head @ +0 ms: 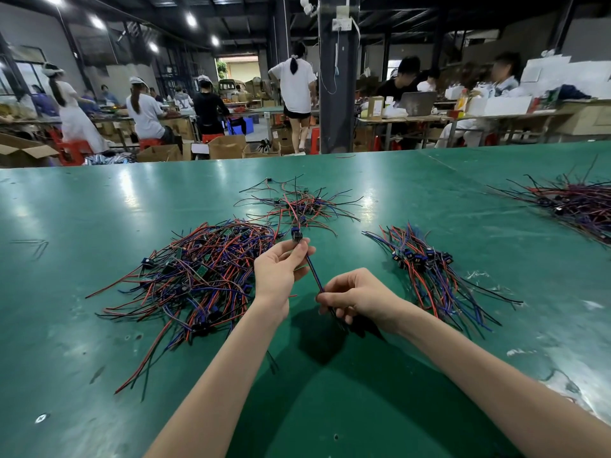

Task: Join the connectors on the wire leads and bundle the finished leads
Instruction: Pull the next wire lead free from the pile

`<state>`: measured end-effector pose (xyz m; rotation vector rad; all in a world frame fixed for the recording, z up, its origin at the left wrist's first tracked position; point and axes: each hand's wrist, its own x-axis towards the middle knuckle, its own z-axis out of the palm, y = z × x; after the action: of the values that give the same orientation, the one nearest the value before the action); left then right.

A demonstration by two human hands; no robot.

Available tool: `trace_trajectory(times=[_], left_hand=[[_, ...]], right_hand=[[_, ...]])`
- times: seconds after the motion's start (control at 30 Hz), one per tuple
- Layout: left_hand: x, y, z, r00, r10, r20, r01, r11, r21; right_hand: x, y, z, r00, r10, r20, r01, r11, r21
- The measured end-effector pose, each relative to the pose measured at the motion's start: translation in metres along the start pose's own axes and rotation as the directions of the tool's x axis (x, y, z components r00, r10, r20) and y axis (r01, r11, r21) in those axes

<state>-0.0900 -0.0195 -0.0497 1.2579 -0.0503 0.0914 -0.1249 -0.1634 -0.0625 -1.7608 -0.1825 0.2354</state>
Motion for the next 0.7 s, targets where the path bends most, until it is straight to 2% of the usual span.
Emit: trace_trajectory(times=[0.4, 0.6, 0.7], left_hand=[[-0.0006, 0.0015, 0.0019, 0.998, -0.051, -0.047, 0.046, 0.993, -0.108], [0.0054, 0.0091, -0.0045, 0.99, -0.029, -0.136, 0.002, 0.981, -0.193], [0.0046, 0.0091, -0.0045, 0.993, -0.026, -0.119, 0.002, 0.98, -0.198]], right_hand=[[-0.0008, -0.0029, -0.0009, 0.999, 0.033, 0.014, -0.034, 0.999, 0.031], [-0.0035, -0.006, -0.0021, 0.996, 0.064, 0.07, -0.062, 0.998, -0.029], [-0.0053, -0.0089, -0.0057, 0.99, 0.088, 0.109, -0.079, 0.994, -0.078]])
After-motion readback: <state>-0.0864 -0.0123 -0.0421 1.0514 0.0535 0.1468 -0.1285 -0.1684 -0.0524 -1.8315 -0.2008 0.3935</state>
